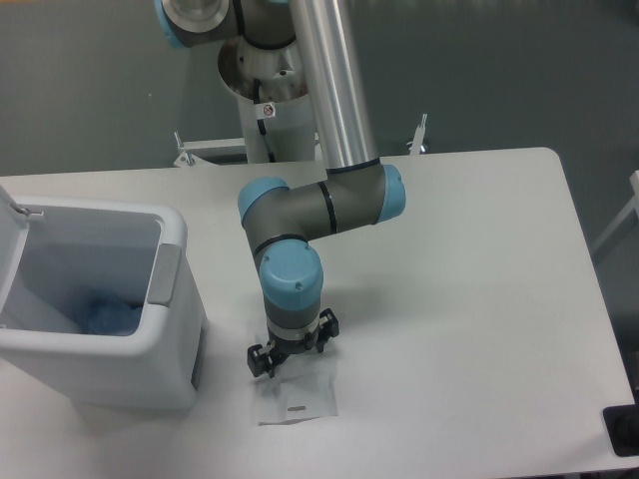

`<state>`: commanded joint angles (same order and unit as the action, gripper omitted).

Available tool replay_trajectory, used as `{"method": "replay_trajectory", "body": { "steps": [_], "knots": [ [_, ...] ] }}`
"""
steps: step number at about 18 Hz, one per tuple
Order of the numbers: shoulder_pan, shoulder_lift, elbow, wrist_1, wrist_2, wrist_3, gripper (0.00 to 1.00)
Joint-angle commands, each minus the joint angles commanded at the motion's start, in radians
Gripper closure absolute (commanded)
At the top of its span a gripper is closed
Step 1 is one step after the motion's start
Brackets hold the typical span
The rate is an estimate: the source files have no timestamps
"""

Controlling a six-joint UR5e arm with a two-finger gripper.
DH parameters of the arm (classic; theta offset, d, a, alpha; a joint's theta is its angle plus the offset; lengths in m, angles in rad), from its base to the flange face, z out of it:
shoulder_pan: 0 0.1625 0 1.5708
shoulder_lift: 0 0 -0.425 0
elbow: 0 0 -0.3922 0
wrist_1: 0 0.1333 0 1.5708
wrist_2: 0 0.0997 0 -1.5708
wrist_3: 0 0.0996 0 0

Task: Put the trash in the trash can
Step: 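Lower the gripper onto the bag and pinch it closed, then lift the bag and carry it over the trash bin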

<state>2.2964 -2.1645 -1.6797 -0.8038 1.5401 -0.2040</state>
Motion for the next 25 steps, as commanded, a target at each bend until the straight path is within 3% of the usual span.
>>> {"method": "replay_trajectory", "body": {
  "steps": [8,10,14,17,22,25],
  "knots": [
    [0.0,0.005,0.0,0.002,-0.005,0.0,0.23],
    [0.0,0.008,0.0,0.002,-0.005,0.0,0.33],
    [0.0,0.014,0.002,-0.002,-0.002,-0.002,0.64],
    [0.0,0.038,0.0,-0.005,-0.002,0.0,0.68],
    [-0.002,0.075,-0.009,-0.008,-0.006,-0.002,0.97],
    [-0.002,0.104,0.0,-0.008,-0.005,-0.002,1.0]
  ]
}}
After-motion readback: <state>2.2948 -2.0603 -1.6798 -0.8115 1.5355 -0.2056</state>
